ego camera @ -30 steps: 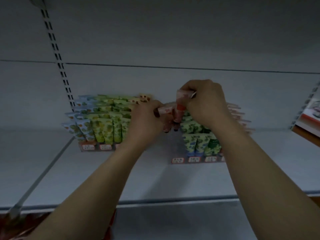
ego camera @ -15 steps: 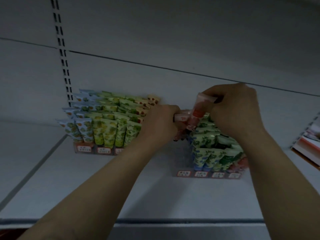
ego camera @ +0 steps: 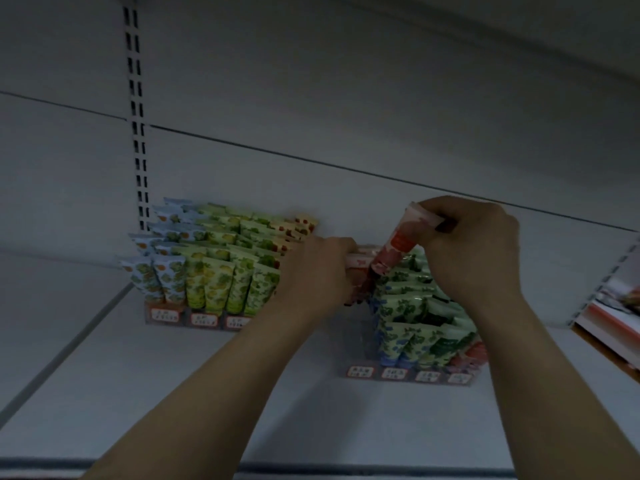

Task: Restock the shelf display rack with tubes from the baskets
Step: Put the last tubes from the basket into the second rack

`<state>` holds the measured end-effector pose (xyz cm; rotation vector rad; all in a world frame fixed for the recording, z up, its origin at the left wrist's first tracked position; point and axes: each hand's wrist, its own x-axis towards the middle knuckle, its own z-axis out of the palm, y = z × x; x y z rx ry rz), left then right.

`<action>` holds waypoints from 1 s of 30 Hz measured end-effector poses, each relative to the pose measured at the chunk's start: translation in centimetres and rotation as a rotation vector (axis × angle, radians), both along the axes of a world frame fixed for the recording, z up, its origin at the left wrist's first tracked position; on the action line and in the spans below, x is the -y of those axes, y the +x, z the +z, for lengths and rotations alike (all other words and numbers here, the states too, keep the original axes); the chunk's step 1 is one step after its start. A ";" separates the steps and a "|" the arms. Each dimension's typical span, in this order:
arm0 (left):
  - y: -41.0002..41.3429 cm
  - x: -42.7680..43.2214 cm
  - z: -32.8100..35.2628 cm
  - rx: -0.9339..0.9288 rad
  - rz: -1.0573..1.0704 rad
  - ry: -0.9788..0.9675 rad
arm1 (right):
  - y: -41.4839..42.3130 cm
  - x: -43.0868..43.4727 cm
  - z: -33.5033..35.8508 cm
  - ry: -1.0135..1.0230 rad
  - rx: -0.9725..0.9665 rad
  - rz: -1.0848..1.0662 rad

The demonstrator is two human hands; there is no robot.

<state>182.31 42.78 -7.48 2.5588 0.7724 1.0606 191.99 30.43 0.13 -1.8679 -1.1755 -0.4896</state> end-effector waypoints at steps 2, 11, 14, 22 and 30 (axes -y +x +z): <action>0.1 0.0 0.0 -0.023 0.043 0.010 | -0.1 -0.1 -0.1 0.039 -0.003 -0.003; -0.1 -0.5 0.4 -0.057 0.026 -0.006 | 0.6 -1.1 -0.9 -0.114 0.107 -0.001; -0.3 -0.7 0.4 -0.060 0.024 -0.020 | 0.8 -2.8 -0.8 -0.365 0.213 -0.043; -0.5 -0.8 0.0 -0.025 -0.012 -0.026 | 0.7 -4.9 -1.3 -0.673 0.303 -0.073; -0.5 -0.2 -0.2 -0.043 0.034 0.028 | 0.7 -5.2 -1.7 -0.720 0.296 -0.071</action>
